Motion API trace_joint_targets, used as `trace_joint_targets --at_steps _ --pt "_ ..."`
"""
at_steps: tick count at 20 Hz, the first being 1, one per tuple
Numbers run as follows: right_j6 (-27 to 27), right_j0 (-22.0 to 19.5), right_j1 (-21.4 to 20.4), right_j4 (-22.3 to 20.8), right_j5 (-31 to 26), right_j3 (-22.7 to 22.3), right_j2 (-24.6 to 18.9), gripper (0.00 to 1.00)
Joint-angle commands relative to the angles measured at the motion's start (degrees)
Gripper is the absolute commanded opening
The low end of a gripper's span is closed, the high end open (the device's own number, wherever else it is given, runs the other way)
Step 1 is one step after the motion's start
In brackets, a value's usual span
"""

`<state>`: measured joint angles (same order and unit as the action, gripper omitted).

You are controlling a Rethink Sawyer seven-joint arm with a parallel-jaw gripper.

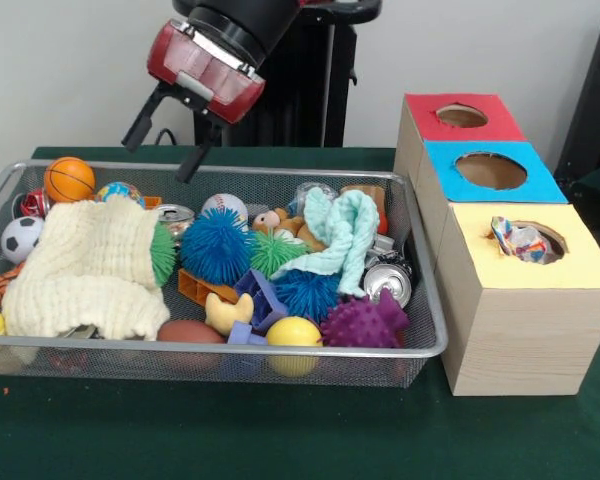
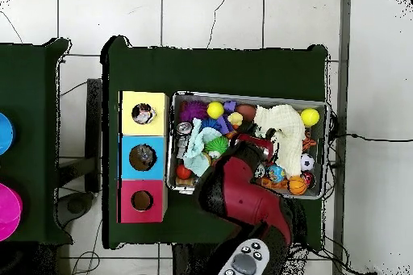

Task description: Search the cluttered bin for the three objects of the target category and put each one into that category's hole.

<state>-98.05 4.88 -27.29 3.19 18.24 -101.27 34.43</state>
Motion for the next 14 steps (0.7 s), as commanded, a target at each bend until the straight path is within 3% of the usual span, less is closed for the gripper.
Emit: trace_joint_targets --at_steps 1,4,10,14 --pt "-13.50 -8.41 2.28 -6.19 4.47 -5.24 -12.56 1.00" --pt "-15.29 -13.12 3.44 -9.59 7.83 -5.44 -17.39 1.00" --pt "-15.64 -16.62 7.16 -11.35 14.55 -3.19 -19.99 1.00" --pt "-14.93 -18.98 8.71 -12.72 15.54 -1.93 -22.04 1.00"
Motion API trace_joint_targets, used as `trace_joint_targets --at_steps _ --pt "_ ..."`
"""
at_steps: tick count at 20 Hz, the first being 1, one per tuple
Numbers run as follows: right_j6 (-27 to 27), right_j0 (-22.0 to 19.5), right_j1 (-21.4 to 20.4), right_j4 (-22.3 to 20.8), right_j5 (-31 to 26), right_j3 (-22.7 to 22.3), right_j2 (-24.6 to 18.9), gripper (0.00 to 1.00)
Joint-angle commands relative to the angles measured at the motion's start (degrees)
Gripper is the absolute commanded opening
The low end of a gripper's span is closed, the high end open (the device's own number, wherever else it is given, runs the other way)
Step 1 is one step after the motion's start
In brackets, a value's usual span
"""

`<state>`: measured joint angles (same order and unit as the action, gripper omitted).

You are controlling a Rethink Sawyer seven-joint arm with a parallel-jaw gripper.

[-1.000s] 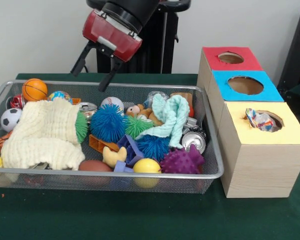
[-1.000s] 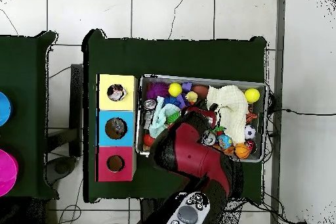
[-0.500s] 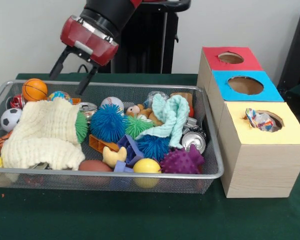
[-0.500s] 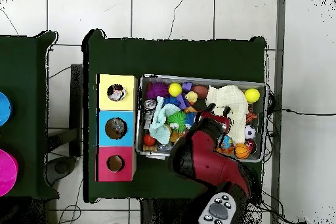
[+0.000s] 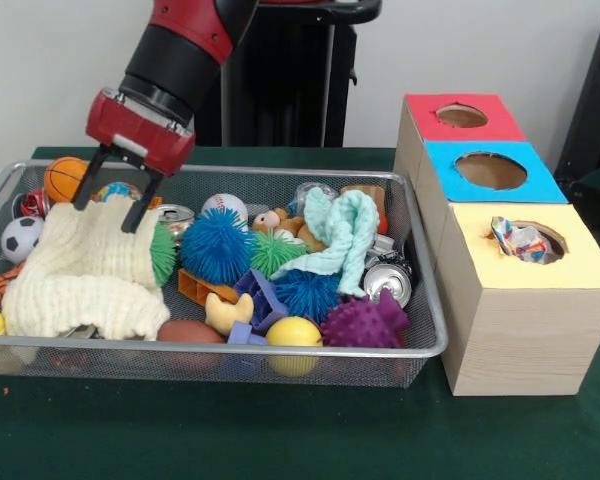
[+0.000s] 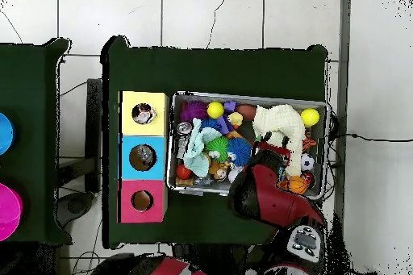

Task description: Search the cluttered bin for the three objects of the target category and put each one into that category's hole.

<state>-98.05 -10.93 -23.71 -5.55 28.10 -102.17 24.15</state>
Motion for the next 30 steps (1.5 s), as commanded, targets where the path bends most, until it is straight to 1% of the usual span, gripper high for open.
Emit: trace_joint_targets --at_steps 1,2,6,8,11,12,14,16,19,20,23,26,28,30 --pt "-14.70 -3.51 5.45 -4.14 5.71 -0.83 -12.14 1.00" --pt "-14.50 -4.36 6.05 -4.55 5.14 -0.53 -12.94 1.00" --pt "-13.72 -5.63 8.40 -3.91 3.54 -0.62 -14.30 1.00" --pt "-13.62 -5.63 9.95 -2.91 4.33 -0.95 -13.96 1.00" --pt "-12.96 -3.87 10.92 -0.23 7.29 -1.32 -11.62 1.00" --pt "-11.96 -2.25 10.84 1.56 7.82 -1.25 -9.65 1.00" --pt "-10.54 -0.04 9.85 3.77 9.81 -1.59 -6.44 1.00" --pt "-9.70 1.09 8.24 4.70 11.61 -2.15 -4.14 1.00" --pt "-8.84 1.28 7.60 4.38 10.73 -1.77 -3.04 1.00" --pt "-9.06 0.87 7.53 3.47 10.26 -1.34 -2.93 0.00" --pt "-9.33 -0.03 6.57 1.56 8.18 -0.67 -4.26 0.00" --pt "-9.38 0.69 5.58 0.76 8.79 -0.79 -4.13 0.00" --pt "-10.21 1.06 4.12 1.40 7.95 -1.91 -4.16 0.00" --pt "-9.62 2.76 1.70 2.52 5.89 -2.97 -3.01 0.00"
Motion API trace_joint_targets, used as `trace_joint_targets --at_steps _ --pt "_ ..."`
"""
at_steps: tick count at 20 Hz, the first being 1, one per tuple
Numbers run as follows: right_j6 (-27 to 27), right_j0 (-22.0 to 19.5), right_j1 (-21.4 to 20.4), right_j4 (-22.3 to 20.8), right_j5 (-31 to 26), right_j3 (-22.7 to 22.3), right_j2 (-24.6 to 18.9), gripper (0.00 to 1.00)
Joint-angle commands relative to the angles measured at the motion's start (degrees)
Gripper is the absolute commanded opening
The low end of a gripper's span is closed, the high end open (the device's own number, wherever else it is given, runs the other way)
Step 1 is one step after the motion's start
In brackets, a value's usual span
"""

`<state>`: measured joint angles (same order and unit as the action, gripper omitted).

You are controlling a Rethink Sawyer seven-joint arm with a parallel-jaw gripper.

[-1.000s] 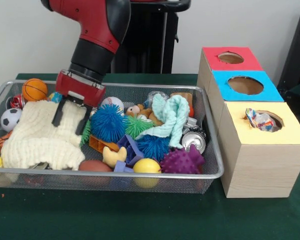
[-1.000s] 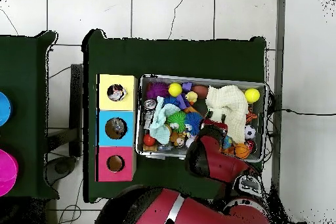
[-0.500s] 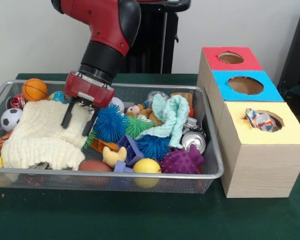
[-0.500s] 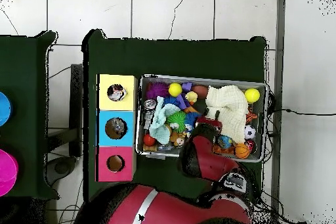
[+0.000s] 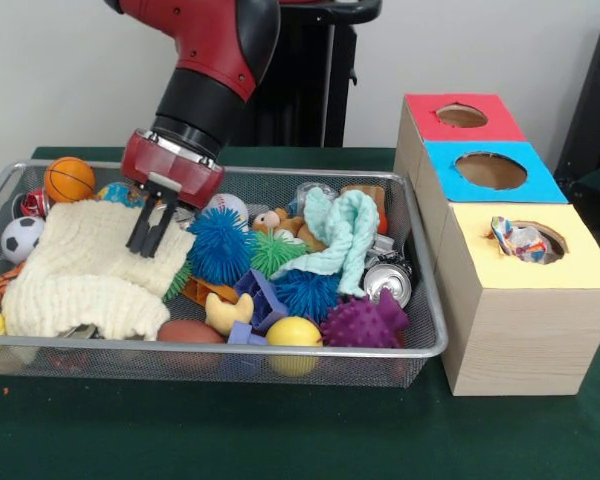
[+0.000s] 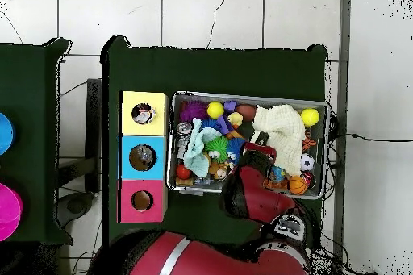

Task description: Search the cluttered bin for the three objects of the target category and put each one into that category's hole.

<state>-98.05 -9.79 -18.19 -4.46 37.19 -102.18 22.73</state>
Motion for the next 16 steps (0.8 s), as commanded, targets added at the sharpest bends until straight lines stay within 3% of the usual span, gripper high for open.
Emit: trace_joint_targets --at_steps 1,4,9,10,16 --pt "-9.15 2.57 -4.95 1.96 -3.75 -3.42 -0.76 0.00" --pt "-7.57 7.00 -11.42 3.32 -8.73 -6.00 2.37 0.00" --pt "-9.00 7.10 -11.90 2.50 -10.68 -6.78 1.86 0.00" --pt "-9.70 5.71 -11.59 1.12 -10.90 -6.42 0.81 1.00" --pt "-12.77 -1.10 -12.65 -4.15 -11.87 -7.86 -5.25 1.00"
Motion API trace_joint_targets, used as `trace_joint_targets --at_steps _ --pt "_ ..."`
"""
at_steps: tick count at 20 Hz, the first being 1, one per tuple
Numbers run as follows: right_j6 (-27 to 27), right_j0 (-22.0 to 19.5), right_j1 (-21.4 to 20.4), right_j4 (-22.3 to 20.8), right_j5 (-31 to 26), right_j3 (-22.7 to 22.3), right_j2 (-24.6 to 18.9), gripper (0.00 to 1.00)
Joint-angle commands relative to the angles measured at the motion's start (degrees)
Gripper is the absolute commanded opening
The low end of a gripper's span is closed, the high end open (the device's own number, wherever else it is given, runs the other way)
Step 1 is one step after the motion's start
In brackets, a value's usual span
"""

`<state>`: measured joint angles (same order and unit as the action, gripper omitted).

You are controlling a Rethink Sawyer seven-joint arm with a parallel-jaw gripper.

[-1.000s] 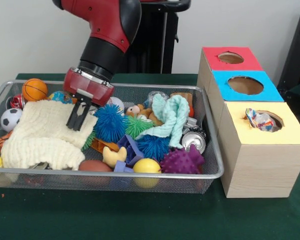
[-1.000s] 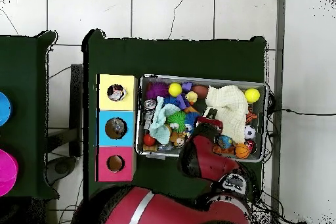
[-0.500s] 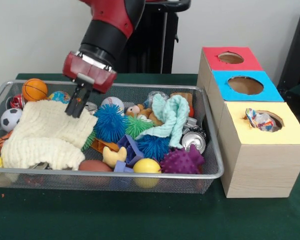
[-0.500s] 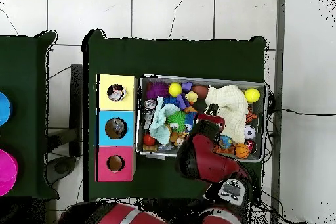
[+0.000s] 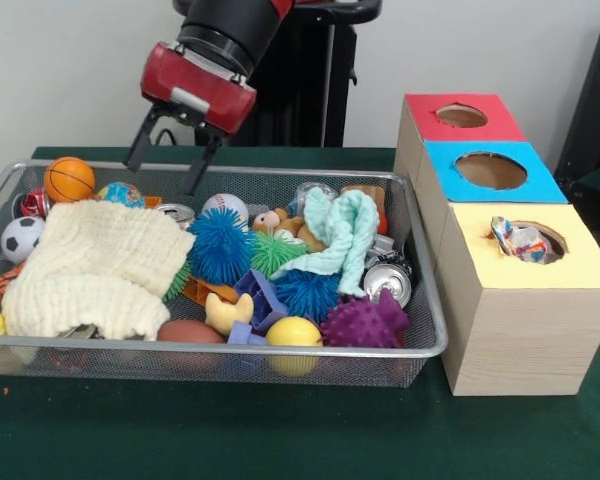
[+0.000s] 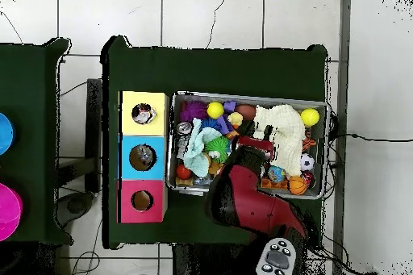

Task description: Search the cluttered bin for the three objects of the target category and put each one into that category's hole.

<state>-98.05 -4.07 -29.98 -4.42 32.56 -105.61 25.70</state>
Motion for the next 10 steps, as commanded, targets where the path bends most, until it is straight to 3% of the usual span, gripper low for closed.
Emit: trace_joint_targets --at_steps 1,7,10 --pt "-12.94 -7.14 -0.74 -4.15 -6.71 -4.76 -8.29 1.00" --pt "-13.72 -10.25 0.20 -4.47 -4.36 -6.06 -8.96 1.00" --pt "-14.14 -12.65 3.19 -5.41 -1.96 -4.81 -11.01 1.00"
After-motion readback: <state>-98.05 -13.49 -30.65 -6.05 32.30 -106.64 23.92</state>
